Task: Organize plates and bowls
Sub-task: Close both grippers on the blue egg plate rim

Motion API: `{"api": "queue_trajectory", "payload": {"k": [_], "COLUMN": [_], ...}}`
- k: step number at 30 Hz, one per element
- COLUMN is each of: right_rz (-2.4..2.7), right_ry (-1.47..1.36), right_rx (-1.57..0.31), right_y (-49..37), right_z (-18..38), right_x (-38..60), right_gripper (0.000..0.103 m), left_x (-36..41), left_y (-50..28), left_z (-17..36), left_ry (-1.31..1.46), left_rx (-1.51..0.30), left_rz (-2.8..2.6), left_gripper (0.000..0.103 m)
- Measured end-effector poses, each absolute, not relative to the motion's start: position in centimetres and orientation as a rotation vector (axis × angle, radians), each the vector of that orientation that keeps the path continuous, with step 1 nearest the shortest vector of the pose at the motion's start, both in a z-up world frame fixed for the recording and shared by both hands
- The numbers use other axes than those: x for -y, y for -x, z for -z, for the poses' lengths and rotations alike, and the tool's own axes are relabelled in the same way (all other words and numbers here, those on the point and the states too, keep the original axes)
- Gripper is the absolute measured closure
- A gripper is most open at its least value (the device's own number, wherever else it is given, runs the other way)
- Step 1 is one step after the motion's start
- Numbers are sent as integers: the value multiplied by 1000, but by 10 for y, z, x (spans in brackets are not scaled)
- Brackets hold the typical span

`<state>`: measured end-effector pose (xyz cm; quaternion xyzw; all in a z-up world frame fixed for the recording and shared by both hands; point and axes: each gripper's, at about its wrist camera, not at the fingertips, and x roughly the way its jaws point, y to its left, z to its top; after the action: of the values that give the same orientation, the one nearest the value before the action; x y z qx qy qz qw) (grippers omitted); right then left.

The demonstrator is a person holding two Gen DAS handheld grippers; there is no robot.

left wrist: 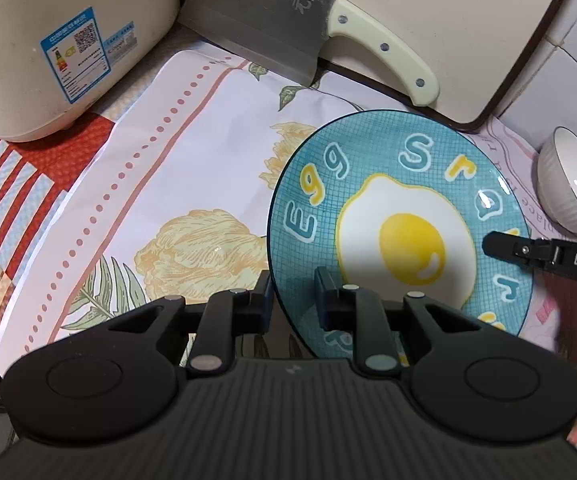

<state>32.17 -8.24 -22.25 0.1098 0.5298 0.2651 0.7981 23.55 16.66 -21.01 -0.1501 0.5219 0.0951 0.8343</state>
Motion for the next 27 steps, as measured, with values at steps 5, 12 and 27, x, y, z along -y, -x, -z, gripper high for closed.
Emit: {"api": "queue_trajectory", "payload": {"k": [5, 12, 27], "right_rz": [-576, -553, -533], "right_ry": [-224, -193, -187], "right_rx": [-1132, -1130, -1168], "right_y": [-321, -320, -277], "right_z": [223, 218, 161], "right_x": [80, 74, 95], "right_gripper": [84, 84, 89], "left_x": [-166, -163, -149], "left_y": [-236, -237, -198], "left_z": [211, 212, 168], "left_ry": [328, 327, 312], "left_rx": [-1106, -1099, -1096], "left_rz": [-214, -231, -136], "left_gripper": [83, 81, 82]}}
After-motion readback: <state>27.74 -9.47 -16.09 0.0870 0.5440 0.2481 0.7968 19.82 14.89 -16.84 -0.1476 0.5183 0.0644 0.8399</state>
